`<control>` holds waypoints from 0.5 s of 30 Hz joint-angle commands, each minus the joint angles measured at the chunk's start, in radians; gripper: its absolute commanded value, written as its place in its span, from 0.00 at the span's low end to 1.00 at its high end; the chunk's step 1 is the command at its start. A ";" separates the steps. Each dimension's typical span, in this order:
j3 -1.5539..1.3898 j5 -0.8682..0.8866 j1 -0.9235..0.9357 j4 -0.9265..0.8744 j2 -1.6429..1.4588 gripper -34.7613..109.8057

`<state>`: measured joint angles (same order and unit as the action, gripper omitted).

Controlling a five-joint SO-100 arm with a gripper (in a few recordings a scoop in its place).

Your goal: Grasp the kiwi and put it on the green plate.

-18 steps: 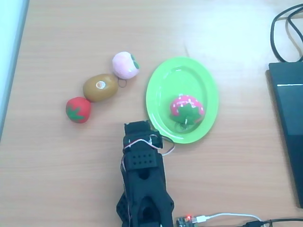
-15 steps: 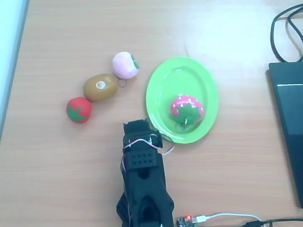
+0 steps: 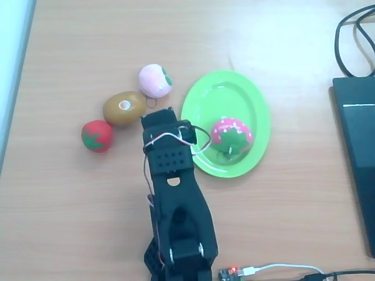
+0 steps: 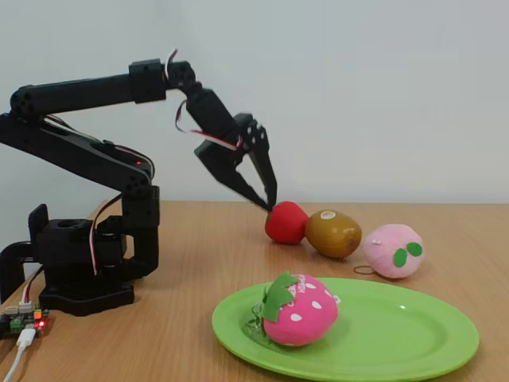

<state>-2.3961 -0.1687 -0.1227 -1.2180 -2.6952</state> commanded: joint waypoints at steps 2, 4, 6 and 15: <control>0.143 -0.011 -0.032 -0.081 0.058 0.20; 0.173 -0.008 -0.044 -0.100 0.075 0.20; 0.178 -0.006 -0.044 -0.101 0.084 0.20; 0.201 -0.009 -0.044 -0.109 0.121 0.42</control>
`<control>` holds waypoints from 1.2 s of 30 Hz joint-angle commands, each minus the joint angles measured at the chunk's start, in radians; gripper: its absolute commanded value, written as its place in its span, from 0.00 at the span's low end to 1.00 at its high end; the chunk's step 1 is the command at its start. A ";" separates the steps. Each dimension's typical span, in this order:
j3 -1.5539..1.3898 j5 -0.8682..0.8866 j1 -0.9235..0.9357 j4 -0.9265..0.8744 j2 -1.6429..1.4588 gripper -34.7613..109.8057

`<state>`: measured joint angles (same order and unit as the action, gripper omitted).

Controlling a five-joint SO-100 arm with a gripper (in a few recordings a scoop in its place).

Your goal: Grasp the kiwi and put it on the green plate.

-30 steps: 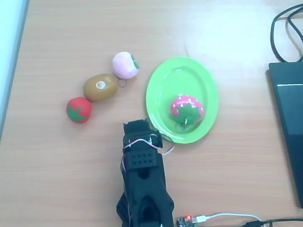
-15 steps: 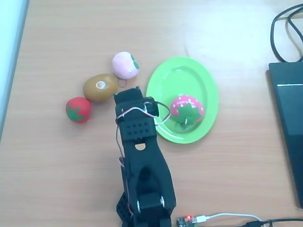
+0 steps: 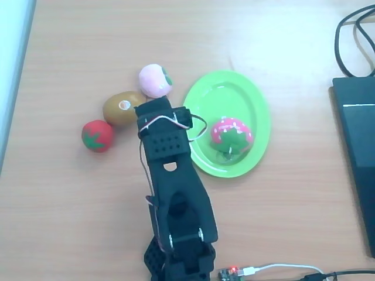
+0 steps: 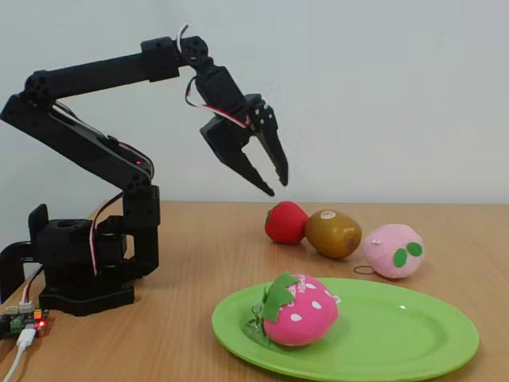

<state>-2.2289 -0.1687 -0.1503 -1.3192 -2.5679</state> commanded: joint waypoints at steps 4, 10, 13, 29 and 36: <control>0.052 -0.009 -0.012 -0.011 0.035 0.48; 0.074 -0.008 -0.021 0.005 0.100 0.51; 0.074 -0.006 -0.026 0.040 0.143 0.51; 0.267 0.034 -0.109 0.101 0.499 0.55; 0.305 0.052 -0.158 0.101 0.597 0.56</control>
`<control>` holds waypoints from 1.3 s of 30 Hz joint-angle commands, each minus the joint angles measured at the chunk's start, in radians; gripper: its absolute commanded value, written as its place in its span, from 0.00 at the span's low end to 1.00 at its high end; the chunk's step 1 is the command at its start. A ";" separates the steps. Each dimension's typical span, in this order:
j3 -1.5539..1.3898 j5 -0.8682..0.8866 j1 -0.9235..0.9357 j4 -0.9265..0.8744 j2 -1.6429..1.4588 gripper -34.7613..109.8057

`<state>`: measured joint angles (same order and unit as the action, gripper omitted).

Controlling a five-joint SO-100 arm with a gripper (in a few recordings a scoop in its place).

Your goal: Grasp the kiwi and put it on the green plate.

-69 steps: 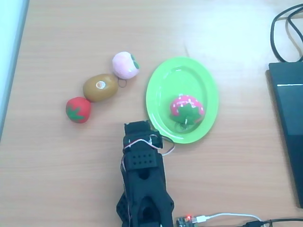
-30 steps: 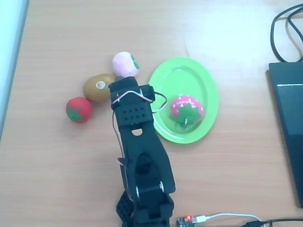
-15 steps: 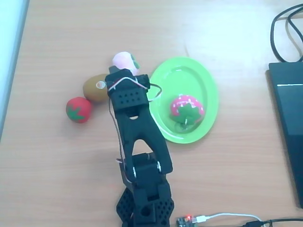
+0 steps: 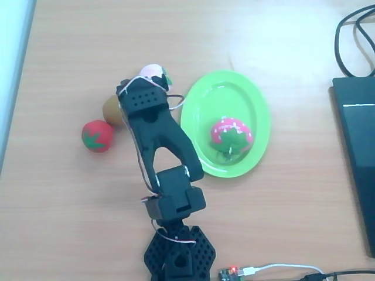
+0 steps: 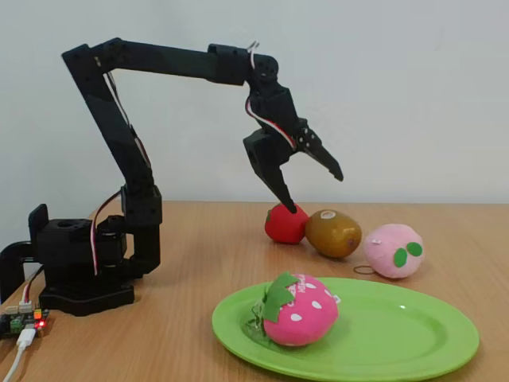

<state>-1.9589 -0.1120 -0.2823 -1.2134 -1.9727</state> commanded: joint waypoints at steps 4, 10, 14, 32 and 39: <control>0.060 0.021 -0.037 -0.003 0.052 0.56; 0.112 0.060 -0.037 -0.003 0.153 0.57; 0.149 0.064 -0.035 -0.003 0.199 0.57; 0.253 0.078 -0.035 0.011 0.377 0.58; 0.293 0.086 -0.035 0.018 0.448 0.58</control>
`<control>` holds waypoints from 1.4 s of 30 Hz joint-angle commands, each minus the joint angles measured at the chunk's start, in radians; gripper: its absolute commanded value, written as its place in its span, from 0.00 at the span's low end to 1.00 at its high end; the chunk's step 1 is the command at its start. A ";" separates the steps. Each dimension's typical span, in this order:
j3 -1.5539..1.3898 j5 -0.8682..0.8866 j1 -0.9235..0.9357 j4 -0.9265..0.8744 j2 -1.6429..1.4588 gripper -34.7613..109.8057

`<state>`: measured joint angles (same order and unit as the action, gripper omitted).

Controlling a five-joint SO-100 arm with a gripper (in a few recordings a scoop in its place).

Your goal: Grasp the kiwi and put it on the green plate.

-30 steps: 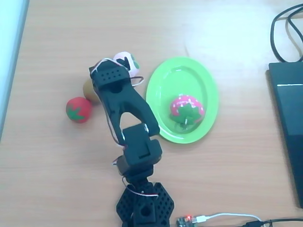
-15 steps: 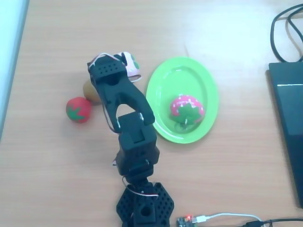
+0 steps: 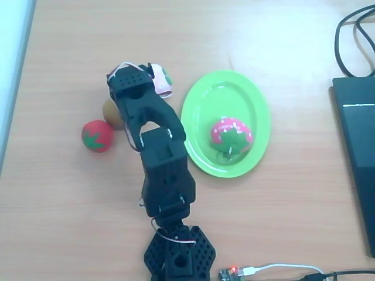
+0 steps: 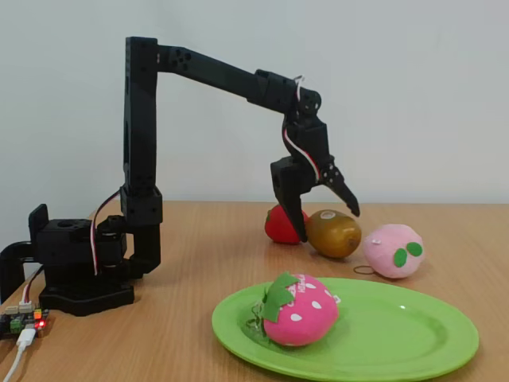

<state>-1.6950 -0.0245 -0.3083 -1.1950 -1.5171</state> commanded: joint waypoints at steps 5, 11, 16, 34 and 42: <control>0.029 0.000 -0.009 0.018 0.029 0.57; 0.029 0.000 -0.006 0.043 0.049 0.55; 0.041 -0.005 -0.005 0.044 0.064 0.52; 0.143 -0.014 0.009 0.041 0.141 0.44; 0.230 -0.014 0.011 0.003 0.097 0.44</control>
<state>-1.5125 -0.0291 -0.2976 -1.1704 -1.3591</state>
